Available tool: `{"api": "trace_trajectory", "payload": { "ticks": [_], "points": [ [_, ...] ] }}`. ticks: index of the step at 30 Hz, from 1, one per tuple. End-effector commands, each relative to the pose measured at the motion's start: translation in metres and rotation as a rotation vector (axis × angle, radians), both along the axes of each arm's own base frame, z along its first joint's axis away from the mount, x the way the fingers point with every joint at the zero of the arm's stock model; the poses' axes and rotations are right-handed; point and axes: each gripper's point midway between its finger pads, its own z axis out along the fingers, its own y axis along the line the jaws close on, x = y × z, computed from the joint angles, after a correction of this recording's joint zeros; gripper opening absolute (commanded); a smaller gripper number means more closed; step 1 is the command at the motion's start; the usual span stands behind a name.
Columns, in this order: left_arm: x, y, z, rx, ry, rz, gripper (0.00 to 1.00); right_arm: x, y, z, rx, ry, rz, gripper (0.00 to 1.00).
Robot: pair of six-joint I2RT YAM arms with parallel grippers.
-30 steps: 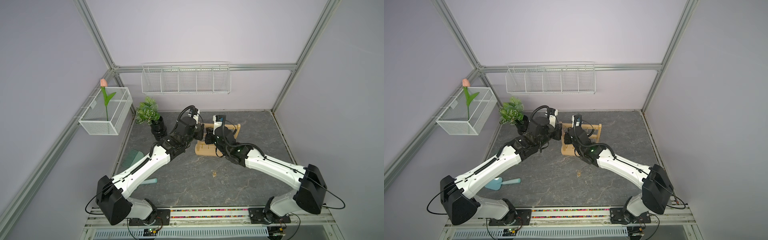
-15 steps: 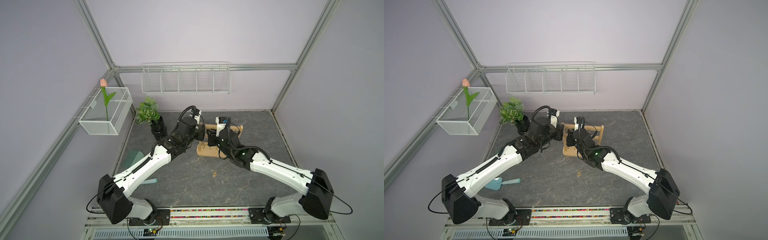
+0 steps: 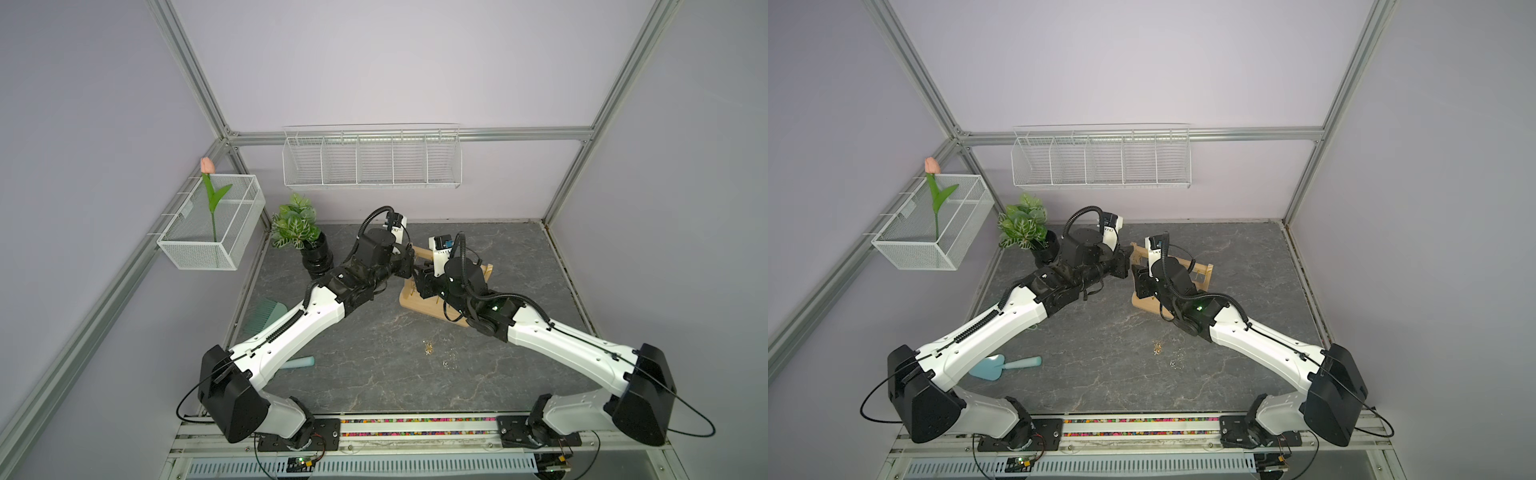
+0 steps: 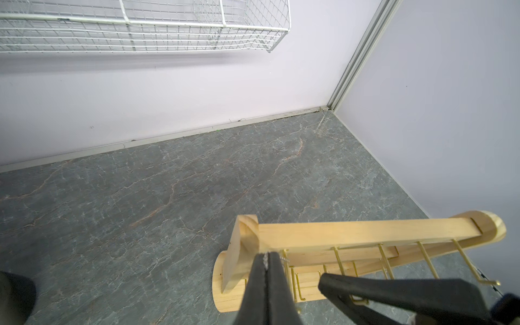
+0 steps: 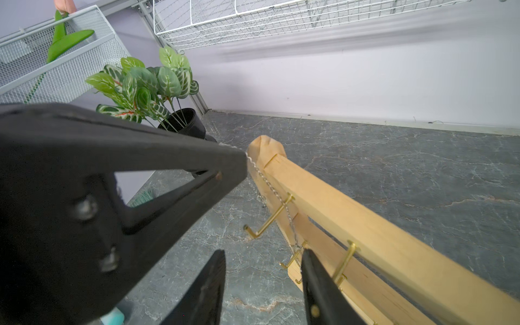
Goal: Hang the necklace on the jewelry display stand
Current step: Hang the necklace on the stand.
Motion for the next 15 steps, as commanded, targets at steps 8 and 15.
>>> {"api": "trace_trajectory", "payload": {
  "ticks": [8, 15],
  "points": [
    [-0.001, -0.009, 0.008, -0.024, 0.007, -0.042, 0.00, -0.010, 0.003, 0.028, 0.090, 0.065, 0.234, 0.50],
    [-0.001, -0.010, 0.007, -0.024, 0.011, -0.043, 0.00, -0.018, 0.006, 0.033, 0.080, 0.109, 0.313, 0.51]
  ]
}}
